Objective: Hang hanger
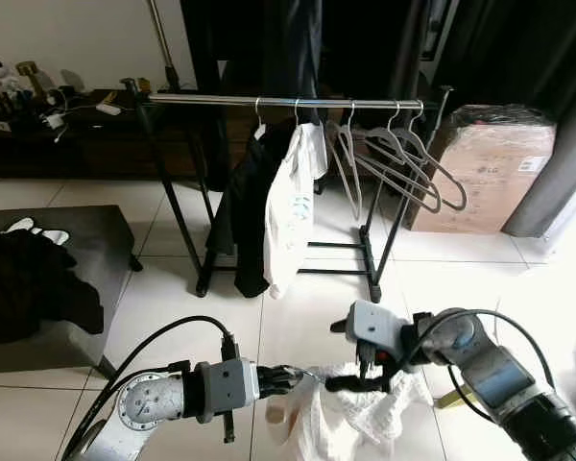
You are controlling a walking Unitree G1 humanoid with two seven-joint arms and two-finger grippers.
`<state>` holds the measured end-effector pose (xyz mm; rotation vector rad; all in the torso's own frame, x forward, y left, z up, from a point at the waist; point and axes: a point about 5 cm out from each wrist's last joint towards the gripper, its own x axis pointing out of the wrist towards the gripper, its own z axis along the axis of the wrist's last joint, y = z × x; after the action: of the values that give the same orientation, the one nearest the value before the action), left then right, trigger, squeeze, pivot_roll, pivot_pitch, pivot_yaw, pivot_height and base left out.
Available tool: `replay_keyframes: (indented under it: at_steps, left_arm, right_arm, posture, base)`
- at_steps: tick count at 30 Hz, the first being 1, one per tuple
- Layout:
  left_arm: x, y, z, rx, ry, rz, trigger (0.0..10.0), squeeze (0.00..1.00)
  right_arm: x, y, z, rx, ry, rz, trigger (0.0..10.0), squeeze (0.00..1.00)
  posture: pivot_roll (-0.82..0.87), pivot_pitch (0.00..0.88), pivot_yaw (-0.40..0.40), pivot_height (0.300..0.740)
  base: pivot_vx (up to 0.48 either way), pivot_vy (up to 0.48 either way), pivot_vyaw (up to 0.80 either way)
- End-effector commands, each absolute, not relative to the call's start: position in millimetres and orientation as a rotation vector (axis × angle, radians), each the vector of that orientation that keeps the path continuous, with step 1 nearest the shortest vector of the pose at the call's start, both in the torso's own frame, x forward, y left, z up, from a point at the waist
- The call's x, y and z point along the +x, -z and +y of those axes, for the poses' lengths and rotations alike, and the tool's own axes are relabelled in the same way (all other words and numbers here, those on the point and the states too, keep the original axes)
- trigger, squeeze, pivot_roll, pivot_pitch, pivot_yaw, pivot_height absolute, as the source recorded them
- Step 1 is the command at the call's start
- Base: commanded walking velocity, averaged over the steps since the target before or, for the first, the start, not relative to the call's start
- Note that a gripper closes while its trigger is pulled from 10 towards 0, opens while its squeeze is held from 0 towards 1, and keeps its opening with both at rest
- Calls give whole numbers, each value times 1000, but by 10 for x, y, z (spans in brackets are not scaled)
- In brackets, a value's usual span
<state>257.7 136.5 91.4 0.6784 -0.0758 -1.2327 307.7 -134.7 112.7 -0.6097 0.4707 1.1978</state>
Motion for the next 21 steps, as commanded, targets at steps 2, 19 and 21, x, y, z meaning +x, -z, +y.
replay_keyframes:
  at_steps: [2, 19, 21]
  left_arm:
    - [2600, -972, 1332, 689, 1232, -123, 10000, 0]
    - [2611, -972, 1318, 693, 1218, -131, 10000, 0]
    - [2611, -973, 1317, 694, 1218, -132, 10000, 0]
  right_arm:
    - [3082, -1088, -1366, -593, -1185, 492, 0, 0]
    - [3000, -883, -1382, -606, -1227, 604, 10000, 0]
    - [3002, -869, -1373, -602, -1225, 605, 10000, 0]
  posture:
    - [18, 114, -21, 740]
    - [25, 121, -23, 740]
    - [25, 121, -23, 740]
  base:
    - [0, 0, 0]
    - [0, 0, 0]
    - [0, 0, 0]
